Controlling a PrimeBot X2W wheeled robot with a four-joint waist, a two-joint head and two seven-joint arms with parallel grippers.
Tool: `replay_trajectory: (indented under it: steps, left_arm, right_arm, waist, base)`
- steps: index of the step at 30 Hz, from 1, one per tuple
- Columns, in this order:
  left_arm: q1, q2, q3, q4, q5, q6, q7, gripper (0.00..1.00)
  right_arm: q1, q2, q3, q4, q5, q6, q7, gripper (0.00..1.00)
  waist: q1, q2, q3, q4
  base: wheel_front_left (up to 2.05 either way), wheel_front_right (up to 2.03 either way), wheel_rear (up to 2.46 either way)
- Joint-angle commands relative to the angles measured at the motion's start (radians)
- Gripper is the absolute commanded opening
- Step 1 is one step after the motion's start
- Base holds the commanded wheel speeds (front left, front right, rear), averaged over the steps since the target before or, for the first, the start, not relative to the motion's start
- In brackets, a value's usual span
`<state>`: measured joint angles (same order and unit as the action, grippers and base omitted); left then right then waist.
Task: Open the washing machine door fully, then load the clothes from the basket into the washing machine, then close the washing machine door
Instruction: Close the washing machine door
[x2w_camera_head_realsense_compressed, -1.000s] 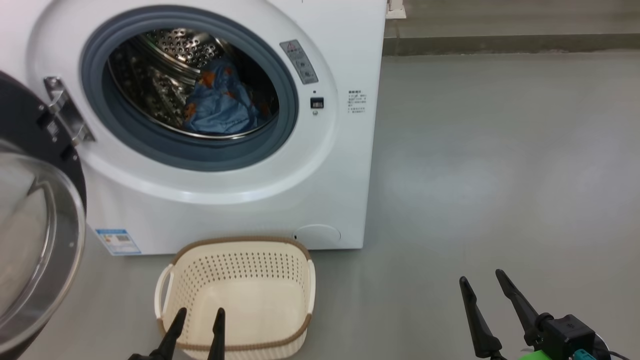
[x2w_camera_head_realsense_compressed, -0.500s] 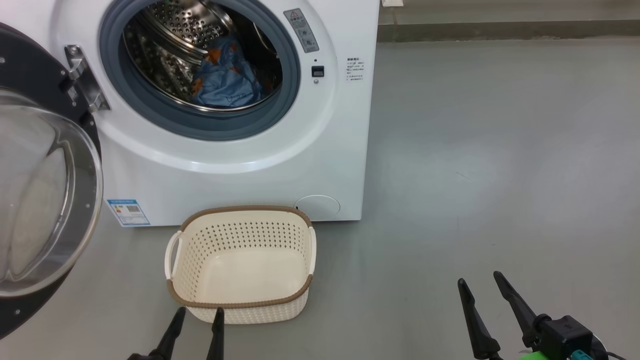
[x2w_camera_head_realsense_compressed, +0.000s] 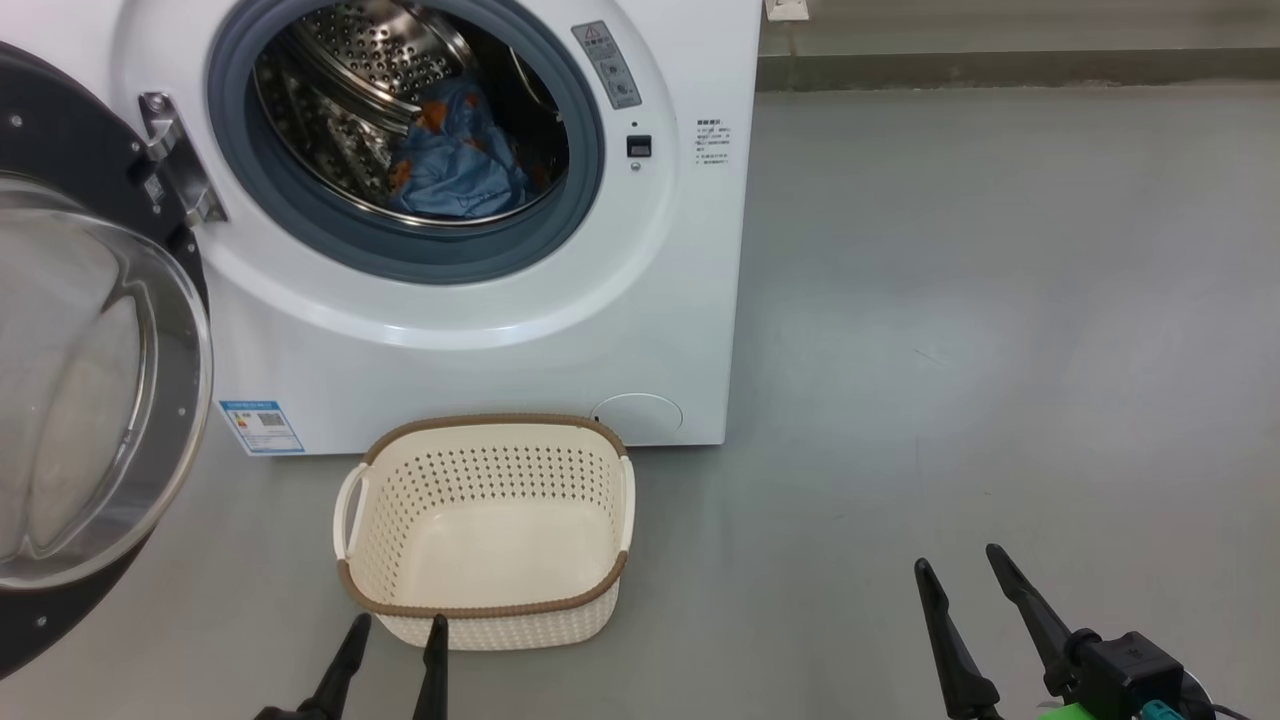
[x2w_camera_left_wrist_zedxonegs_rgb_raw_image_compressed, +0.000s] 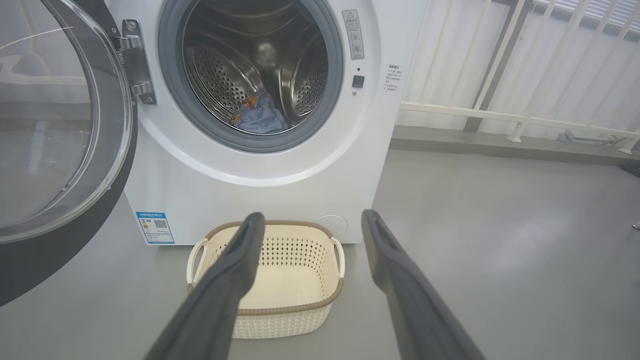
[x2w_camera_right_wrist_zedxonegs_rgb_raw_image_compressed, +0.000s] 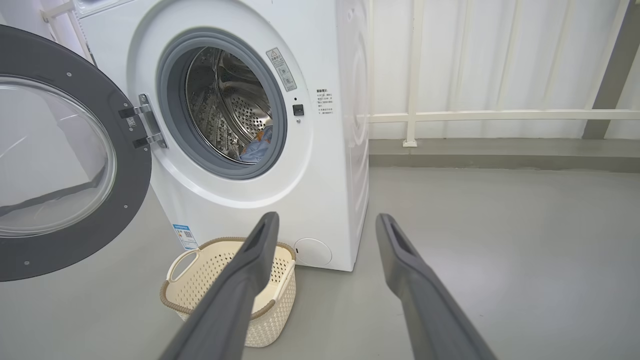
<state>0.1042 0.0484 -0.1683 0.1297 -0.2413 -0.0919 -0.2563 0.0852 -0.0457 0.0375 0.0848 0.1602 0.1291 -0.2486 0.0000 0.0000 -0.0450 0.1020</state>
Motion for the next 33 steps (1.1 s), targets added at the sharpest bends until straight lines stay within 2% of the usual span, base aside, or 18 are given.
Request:
replay_trajectory:
  steps: [1,23,33]
  left_arm:
    - [-0.03,0.002,0.034,-0.028,0.013,0.007,-0.006,1.0]
    - [-0.022,0.002,0.033,-0.03,-0.006,0.015,-0.006,1.0]
    - [-0.018,0.003,0.04,-0.031,0.005,0.015,-0.006,1.0]
  right_arm:
    - [-0.029,-0.004,0.026,-0.02,0.001,0.002,-0.013,1.0]
    - [-0.028,-0.004,0.036,-0.019,-0.003,0.002,-0.013,1.0]
    - [-0.017,-0.004,0.068,-0.022,0.012,0.002,-0.013,1.0]
  waist:
    - [0.0,0.0,-0.002,0.002]
    - [0.0,0.0,-0.017,0.017]
    - [0.0,0.0,-0.012,0.091]
  base:
    - [0.0,0.0,0.0]
    - [0.0,0.0,0.0]
    - [0.0,0.0,0.0]
